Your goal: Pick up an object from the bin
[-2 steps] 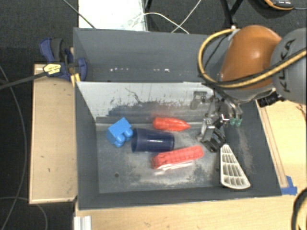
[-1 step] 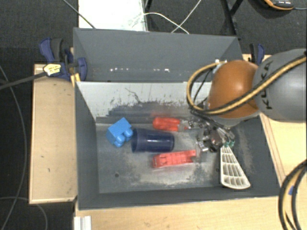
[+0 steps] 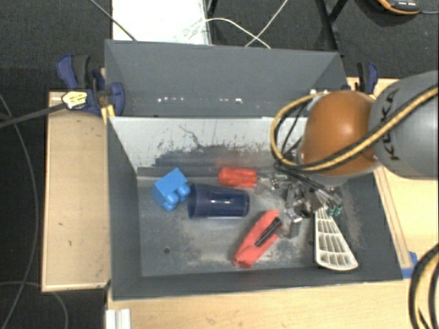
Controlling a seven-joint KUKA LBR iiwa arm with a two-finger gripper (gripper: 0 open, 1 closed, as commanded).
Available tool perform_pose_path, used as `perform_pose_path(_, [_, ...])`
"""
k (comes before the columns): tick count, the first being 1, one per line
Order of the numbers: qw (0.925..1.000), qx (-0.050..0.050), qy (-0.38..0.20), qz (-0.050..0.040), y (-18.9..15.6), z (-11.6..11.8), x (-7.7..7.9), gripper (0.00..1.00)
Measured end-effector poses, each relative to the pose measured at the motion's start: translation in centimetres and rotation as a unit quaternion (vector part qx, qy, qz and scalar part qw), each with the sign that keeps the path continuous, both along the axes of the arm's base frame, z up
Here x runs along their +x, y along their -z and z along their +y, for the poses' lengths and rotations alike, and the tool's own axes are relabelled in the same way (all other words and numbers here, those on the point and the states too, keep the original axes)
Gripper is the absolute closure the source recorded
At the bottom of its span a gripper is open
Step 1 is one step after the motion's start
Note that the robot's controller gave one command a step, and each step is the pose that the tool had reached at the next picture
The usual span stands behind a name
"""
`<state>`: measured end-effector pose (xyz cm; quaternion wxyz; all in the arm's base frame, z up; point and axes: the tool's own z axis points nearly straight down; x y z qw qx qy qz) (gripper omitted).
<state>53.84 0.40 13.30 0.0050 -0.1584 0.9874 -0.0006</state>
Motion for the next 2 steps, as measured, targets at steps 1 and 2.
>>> perform_pose_path(1, [0.9999, 0.001, -0.013, 0.0038, 3.3, 0.3, -1.2, 0.00])
perform_pose_path(2, [0.9888, -0.001, -0.149, 0.0000, 6.3, 1.0, -4.6, 0.00])
